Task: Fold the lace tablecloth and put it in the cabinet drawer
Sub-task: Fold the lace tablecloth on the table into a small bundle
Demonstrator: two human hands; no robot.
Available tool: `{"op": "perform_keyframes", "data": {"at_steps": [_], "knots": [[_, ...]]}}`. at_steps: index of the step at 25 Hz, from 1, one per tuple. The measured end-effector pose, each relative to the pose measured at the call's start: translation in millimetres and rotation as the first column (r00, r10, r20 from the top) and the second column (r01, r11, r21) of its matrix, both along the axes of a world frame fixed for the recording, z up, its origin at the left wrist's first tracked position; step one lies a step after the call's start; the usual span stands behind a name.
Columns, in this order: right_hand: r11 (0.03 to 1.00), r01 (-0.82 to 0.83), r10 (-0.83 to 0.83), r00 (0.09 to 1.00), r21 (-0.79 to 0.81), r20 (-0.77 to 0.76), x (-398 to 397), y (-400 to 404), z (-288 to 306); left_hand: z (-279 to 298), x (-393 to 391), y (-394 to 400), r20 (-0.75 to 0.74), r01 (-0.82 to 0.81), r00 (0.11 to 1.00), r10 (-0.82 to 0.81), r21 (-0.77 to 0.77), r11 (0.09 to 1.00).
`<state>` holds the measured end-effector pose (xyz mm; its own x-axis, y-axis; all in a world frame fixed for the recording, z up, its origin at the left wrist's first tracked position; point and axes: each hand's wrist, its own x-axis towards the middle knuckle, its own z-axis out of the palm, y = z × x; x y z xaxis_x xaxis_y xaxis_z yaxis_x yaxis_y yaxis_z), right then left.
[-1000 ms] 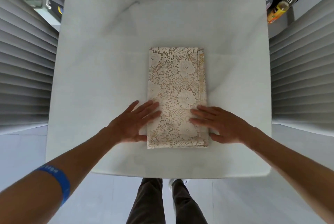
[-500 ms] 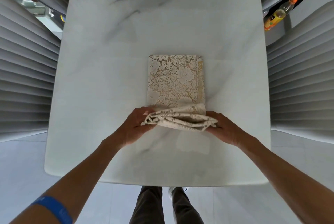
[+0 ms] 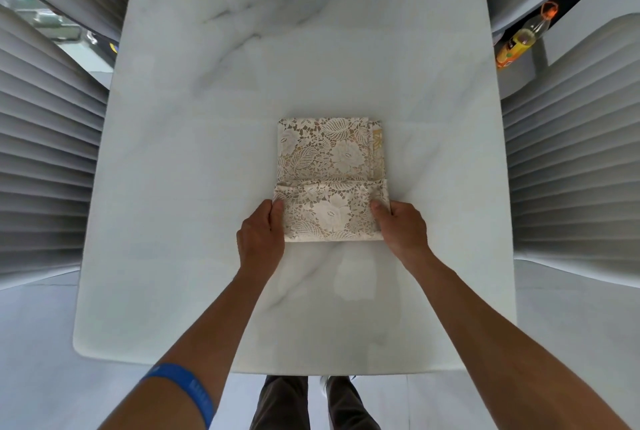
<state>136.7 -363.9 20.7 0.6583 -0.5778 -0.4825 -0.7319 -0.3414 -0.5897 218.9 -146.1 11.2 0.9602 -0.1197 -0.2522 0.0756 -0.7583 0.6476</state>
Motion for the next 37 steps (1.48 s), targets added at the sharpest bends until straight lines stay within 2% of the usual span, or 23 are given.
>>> {"op": "perform_keyframes", "data": {"at_steps": [2, 3, 4, 5, 6, 7, 8, 9, 10, 12, 13, 14, 16, 17, 18, 20, 21, 23, 26, 30, 32, 35, 37], "knots": [[0.997, 0.06, -0.06, 0.998, -0.045, 0.007, 0.6, 2.5, 1.4, -3.8, 1.5, 0.6, 0.008, 0.004, 1.0, -0.004, -0.013, 1.0], [0.986, 0.152, -0.15, 0.988, -0.069, 0.035, 0.6, 6.7, 4.5, -5.0, 2.0, 0.5, 0.01, 0.008, 1.0, -0.008, -0.012, 1.0], [0.96, 0.245, -0.234, 0.968, -0.137, 0.095, 0.4, 13.6, 7.2, -6.3, 2.0, -0.3, 0.01, 0.007, 1.0, -0.007, -0.005, 1.0], [0.926, 0.263, -0.215, 0.957, -0.27, 0.197, 0.3, 23.5, 8.8, -7.0, 1.6, -1.2, 0.009, 0.003, 1.0, -0.003, 0.009, 1.0], [0.893, 0.163, -0.043, 0.959, -0.42, 0.28, -0.5, 35.6, 8.3, -8.1, 1.0, -1.9, 0.01, 0.0, 1.0, -0.001, 0.029, 1.0], [0.838, -0.041, 0.227, 0.933, -0.543, 0.279, -2.3, 47.2, 3.6, -9.4, 0.6, -2.6, 0.011, 0.0, 1.0, -0.001, 0.052, 0.999], [0.743, -0.256, 0.461, 0.866, -0.618, 0.195, -4.2, 55.9, -3.4, -11.2, 1.1, -2.7, 0.013, 0.003, 1.0, -0.004, 0.069, 0.998], [0.662, -0.418, 0.585, 0.807, -0.622, 0.08, -4.4, 60.8, -8.6, -11.9, 1.6, -1.9, 0.001, 0.004, 1.0, -0.004, 0.074, 0.997], [0.628, -0.509, 0.618, 0.786, -0.588, -0.02, -3.3, 62.5, -11.3, -11.0, 3.4, -1.6, -0.009, -0.013, 1.0, 0.014, 0.054, 0.998], [0.634, -0.577, 0.597, 0.788, -0.515, -0.148, -1.5, 58.3, -15.5, -0.6, 8.7, -4.2, 0.007, -0.065, 0.998, 0.065, -0.02, 0.998], [0.631, -0.602, 0.602, 0.778, -0.49, -0.18, -1.8, 55.4, -16.4, 4.1, 12.3, -5.3, 0.093, -0.003, 0.996, 0.002, 0.006, 1.0], [0.611, -0.636, 0.629, 0.752, -0.472, -0.197, -2.2, 52.5, -16.7, 6.6, 15.9, -5.0, 0.213, 0.141, 0.964, -0.16, 0.103, 0.985], [0.535, -0.703, 0.696, 0.681, -0.469, -0.227, -2.2, 41.5, -15.6, 5.4, 27.8, 1.4, 0.351, 0.477, 0.739, -0.575, 0.331, 0.814], [0.487, -0.725, 0.723, 0.648, -0.487, -0.24, -1.8, 33.9, -13.0, 5.8, 39.0, 7.6, 0.314, 0.604, 0.63, -0.71, 0.377, 0.702], [0.447, -0.73, 0.735, 0.629, -0.516, -0.253, -0.9, 25.9, -9.8, 6.7, 51.4, 14.4, 0.212, 0.696, 0.569, -0.794, 0.39, 0.603], [0.394, -0.706, 0.721, 0.635, -0.589, -0.278, -0.2, 12.7, -7.7, 5.1, 68.3, 26.7, -0.042, 0.818, 0.495, -0.868, 0.36, 0.449], [0.379, -0.705, 0.711, 0.636, -0.6, -0.298, -0.6, 9.2, -7.8, 3.5, 72.1, 30.6, -0.123, 0.846, 0.472, -0.873, 0.342, 0.409], [0.377, -0.725, 0.713, 0.624, -0.576, -0.318, 0.7, 6.0, -8.5, -0.1, 75.9, 31.7, -0.158, 0.859, 0.446, -0.881, 0.35, 0.372], [0.439, -0.747, 0.73, 0.62, -0.499, -0.287, 9.0, 1.4, -4.5, -0.3, 83.1, 28.3, -0.124, 0.858, 0.44, -0.889, 0.35, 0.376], [0.496, -0.757, 0.778, 0.605, -0.425, -0.169, -3.1, -8.3, 13.6, 5.5, 72.6, 33.4, -0.123, 0.868, 0.487, -0.865, 0.18, 0.463], [0.55, -0.76, 0.782, 0.614, -0.347, -0.105, -16.9, -11.2, 23.2, 1.8, 53.9, 41.3, -0.054, 0.856, 0.505, -0.861, 0.156, 0.493], [0.632, -0.745, 0.758, 0.652, -0.212, -0.03, -9.5, -21.9, 39.8, -5.3, 38.4, 43.5, 0.124, 0.775, 0.613, -0.78, 0.097, 0.624], [0.691, -0.718, 0.72, 0.694, -0.084, -0.007, 12.2, -36.6, 48.7, -6.0, 38.8, 35.3, 0.139, 0.661, 0.75, -0.647, -0.098, 0.744]]}}
